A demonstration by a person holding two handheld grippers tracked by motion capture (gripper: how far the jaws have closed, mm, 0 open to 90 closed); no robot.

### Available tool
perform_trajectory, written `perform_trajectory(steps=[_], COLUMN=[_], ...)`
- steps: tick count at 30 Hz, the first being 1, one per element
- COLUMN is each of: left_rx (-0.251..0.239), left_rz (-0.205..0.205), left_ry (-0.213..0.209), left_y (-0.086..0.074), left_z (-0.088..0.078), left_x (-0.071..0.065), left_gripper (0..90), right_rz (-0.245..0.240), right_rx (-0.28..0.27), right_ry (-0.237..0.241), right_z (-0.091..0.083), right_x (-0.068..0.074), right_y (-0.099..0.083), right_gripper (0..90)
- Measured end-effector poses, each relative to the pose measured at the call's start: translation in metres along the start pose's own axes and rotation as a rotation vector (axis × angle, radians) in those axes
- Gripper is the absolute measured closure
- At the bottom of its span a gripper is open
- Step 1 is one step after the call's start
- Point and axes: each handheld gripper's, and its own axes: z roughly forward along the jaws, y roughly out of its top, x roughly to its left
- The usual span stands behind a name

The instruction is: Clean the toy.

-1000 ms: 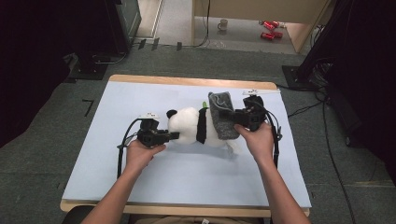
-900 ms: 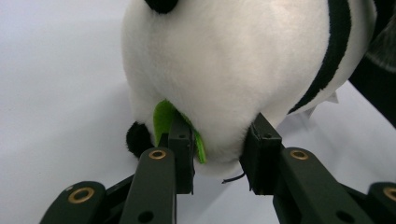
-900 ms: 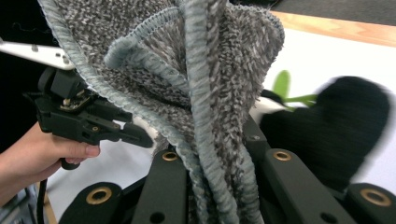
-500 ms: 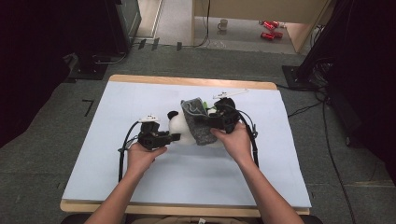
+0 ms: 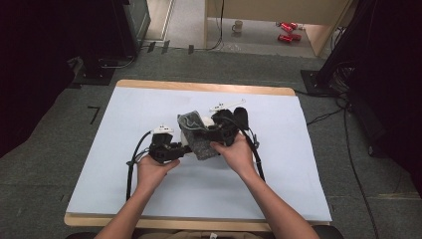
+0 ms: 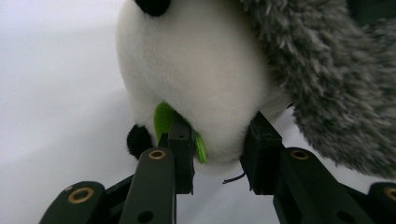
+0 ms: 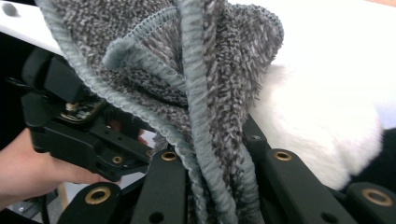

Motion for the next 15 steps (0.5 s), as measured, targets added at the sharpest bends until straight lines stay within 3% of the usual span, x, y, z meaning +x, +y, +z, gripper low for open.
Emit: perform_trajectory(steps=[9,11,13,15], left_rx=[0.004,-0.003,-0.007,-0.010], left_rz=[-0.001,-0.032,-0.042,-0.034], left_ry=[-0.028,-0.052,-0.070,-0.071], left_y=[-0.001,-0.003,-0.003,-0.001], left_z=[0.003,0.003,0.003,0.004], left_x=[0.012,0.020,0.024,0.024], left_gripper=[68.8,68.8,68.7,68.7], right_rz=[-0.002,-0.002,0.022,0.049], right_rx=[0.005,0.008,0.009,-0.001], right_ry=[-0.034,-0.066,-0.093,-0.083], right_z=[-0.005,-0.009,-0.015,-0.021], right_x=[-0.015,-0.018,-0.025,-0.033], right_y=[-0.005,-0.006,-0.007,-0.009], right_gripper=[77.6,77.5,77.3,77.6])
